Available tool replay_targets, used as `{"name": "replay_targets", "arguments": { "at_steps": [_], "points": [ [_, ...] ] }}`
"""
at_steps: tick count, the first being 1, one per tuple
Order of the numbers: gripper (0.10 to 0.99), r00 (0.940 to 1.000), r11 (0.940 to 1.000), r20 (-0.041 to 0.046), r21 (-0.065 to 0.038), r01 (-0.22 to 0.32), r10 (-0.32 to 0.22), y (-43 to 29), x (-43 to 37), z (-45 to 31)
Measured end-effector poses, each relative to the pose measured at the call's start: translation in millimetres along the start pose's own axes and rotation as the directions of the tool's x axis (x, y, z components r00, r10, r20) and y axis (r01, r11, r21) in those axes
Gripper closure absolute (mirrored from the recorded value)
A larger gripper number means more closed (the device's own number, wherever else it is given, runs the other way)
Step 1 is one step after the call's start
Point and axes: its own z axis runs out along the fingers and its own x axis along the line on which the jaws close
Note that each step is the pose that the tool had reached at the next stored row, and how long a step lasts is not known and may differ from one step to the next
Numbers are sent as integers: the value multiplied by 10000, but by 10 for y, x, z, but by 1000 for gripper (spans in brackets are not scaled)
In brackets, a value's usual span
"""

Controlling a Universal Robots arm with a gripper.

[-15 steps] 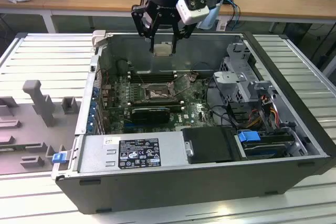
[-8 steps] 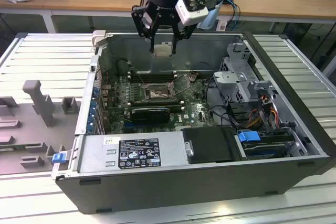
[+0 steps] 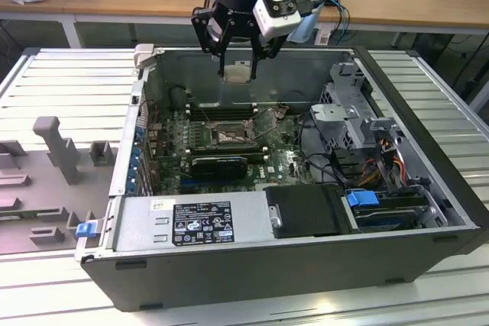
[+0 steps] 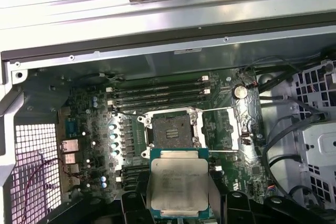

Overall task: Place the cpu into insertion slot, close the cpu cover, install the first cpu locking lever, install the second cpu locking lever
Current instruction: 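Place the cpu into insertion slot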

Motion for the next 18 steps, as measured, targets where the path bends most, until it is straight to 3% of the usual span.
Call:
{"name": "replay_targets", "arguments": {
  "at_steps": [18],
  "points": [
    [561, 9968, 9968, 69, -18, -793, 793, 0, 0, 0]
  ]
}}
